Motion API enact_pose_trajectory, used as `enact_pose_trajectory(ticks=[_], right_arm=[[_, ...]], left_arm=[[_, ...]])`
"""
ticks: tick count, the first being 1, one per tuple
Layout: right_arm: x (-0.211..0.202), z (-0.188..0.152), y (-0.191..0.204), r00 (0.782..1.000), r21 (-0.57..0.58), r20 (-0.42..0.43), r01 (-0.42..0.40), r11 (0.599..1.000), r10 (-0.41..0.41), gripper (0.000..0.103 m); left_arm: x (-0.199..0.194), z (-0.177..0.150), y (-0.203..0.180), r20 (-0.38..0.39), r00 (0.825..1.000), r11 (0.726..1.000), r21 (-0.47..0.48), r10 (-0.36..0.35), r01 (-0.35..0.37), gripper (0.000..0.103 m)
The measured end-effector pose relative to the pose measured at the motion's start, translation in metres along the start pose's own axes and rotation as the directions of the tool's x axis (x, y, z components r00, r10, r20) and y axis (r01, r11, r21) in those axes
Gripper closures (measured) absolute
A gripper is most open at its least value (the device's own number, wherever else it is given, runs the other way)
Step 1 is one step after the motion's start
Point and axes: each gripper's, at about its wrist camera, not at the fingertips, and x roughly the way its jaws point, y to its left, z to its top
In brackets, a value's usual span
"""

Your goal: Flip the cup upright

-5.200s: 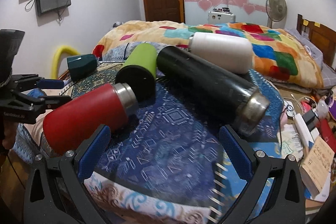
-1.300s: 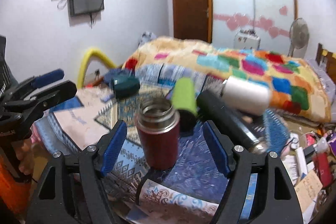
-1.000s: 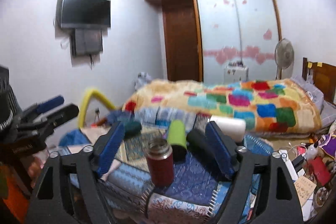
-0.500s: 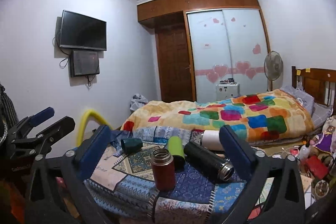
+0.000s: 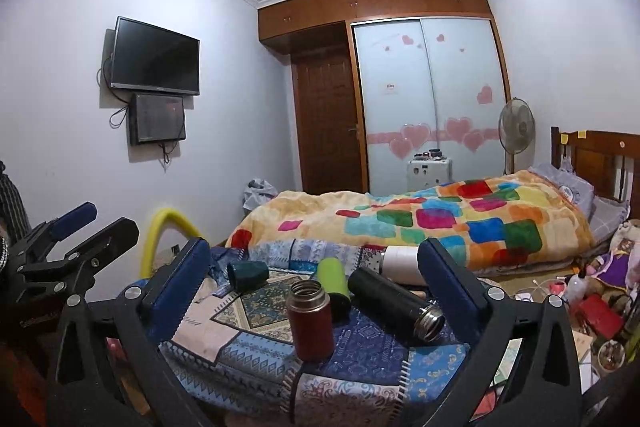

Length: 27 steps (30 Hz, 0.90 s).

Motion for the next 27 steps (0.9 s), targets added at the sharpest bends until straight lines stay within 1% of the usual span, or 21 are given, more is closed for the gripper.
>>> enact_pose_trajectory(ticks=[14, 27], right_arm=[[0.0, 0.0009, -0.0017, 1.0, -0.007, 0.004, 0.011, 1.0, -0.011, 0.0], [-0.0018, 0.003, -0.0008, 1.0, -0.007, 0.011, 0.019, 1.0, -0.018, 0.0]], left_arm=[[0.0033, -0.001, 0.0029, -0.006, 1.0, 1.0, -0.012, 0.001, -0.001, 0.0], [0.0053, -0.0026, 0.0011, -0.012, 1.0, 1.0, -0.02, -0.014, 0.014, 0.0]])
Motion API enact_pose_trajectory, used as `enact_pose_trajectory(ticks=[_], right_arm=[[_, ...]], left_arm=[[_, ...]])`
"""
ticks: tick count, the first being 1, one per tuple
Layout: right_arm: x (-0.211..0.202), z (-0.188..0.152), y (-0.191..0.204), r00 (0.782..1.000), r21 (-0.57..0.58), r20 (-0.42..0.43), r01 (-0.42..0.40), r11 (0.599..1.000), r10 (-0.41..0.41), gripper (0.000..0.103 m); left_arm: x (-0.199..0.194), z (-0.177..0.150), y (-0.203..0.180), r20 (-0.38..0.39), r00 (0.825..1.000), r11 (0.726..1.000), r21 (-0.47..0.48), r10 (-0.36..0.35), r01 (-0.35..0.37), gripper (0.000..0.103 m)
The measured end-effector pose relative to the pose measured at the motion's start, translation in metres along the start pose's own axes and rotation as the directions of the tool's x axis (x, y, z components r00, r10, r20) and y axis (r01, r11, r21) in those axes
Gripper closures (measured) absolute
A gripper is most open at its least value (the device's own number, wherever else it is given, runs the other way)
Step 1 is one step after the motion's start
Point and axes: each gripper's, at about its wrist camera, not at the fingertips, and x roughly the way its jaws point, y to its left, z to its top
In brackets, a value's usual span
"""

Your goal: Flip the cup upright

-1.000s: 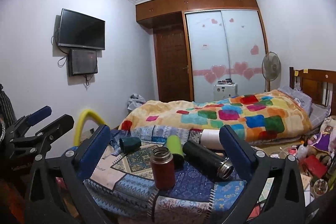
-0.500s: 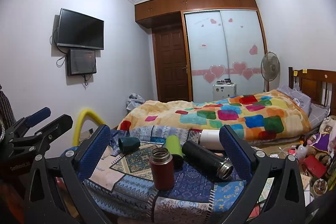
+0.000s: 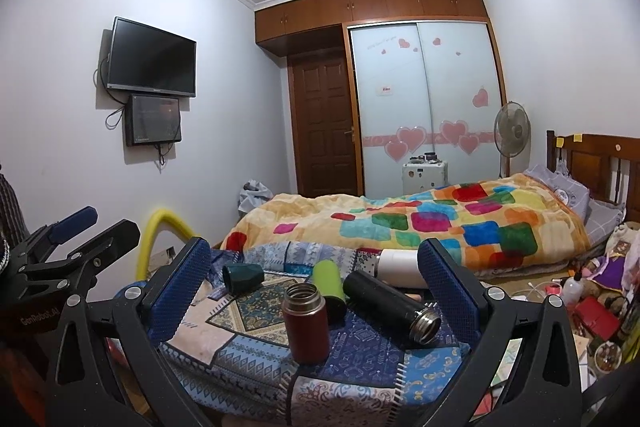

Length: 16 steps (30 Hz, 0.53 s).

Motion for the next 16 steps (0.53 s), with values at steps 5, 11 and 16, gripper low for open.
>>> enact_pose_trajectory(ticks=[5, 11, 16], right_arm=[[-0.0003, 0.0002, -0.0005, 1.0, 0.0, 0.0, -0.001, 1.0, 0.001, 0.0], [-0.0007, 0.0004, -0.0016, 1.0, 0.0, -0.001, -0.001, 1.0, 0.001, 0.0], [-0.001, 0.0008, -0.0019, 1.0, 0.001, 0.0, 0.001, 1.0, -0.001, 0.0]], left_arm=[[0.0003, -0.0004, -0.0018, -0.001, 1.0, 1.0, -0.002, -0.007, 0.007, 0.0], [0.0027, -0.0006, -0.0048, -0.009, 1.0, 1.0, -0.001, -0.012, 0.012, 0.0], [0.0047, -0.0018, -0.0053, -0.019, 1.0, 1.0, -0.003, -0.018, 0.018, 0.0]])
